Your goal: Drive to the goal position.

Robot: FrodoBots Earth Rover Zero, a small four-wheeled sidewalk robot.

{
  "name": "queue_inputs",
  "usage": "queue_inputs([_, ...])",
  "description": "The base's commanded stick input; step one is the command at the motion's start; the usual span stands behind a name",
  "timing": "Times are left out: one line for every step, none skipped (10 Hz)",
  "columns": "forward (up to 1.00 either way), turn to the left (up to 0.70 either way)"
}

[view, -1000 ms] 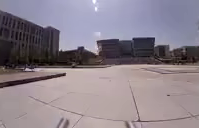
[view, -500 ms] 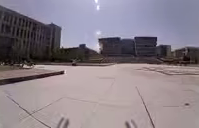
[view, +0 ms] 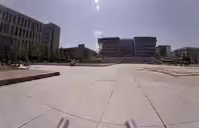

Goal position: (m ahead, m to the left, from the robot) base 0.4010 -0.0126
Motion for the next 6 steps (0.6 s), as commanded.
queue_inputs([1.0,0.0])
queue_inputs([1.0,0.0])
queue_inputs([1.0,0.0])
queue_inputs([1.0,0.0])
queue_inputs([1.0,0.0])
queue_inputs([1.0,0.0])
